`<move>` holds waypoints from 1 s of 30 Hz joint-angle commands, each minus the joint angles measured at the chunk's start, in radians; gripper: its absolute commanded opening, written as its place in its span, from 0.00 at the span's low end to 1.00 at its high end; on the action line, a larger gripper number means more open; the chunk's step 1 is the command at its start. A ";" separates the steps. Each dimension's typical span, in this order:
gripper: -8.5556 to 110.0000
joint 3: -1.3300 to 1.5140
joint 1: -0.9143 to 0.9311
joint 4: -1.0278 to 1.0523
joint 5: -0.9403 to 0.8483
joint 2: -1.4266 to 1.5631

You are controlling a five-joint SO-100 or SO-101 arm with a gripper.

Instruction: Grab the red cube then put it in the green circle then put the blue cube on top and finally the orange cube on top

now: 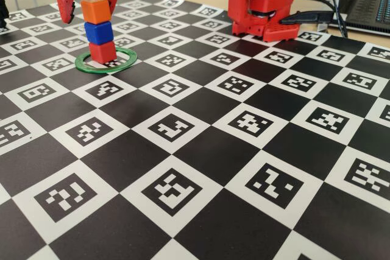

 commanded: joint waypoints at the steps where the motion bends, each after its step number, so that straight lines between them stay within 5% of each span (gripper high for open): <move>1: 0.39 -0.018 0.003 0.011 0.002 0.061; 18: 0.45 -0.126 0.005 0.235 0.002 0.267; 30: 0.29 0.091 -0.021 0.169 0.094 0.529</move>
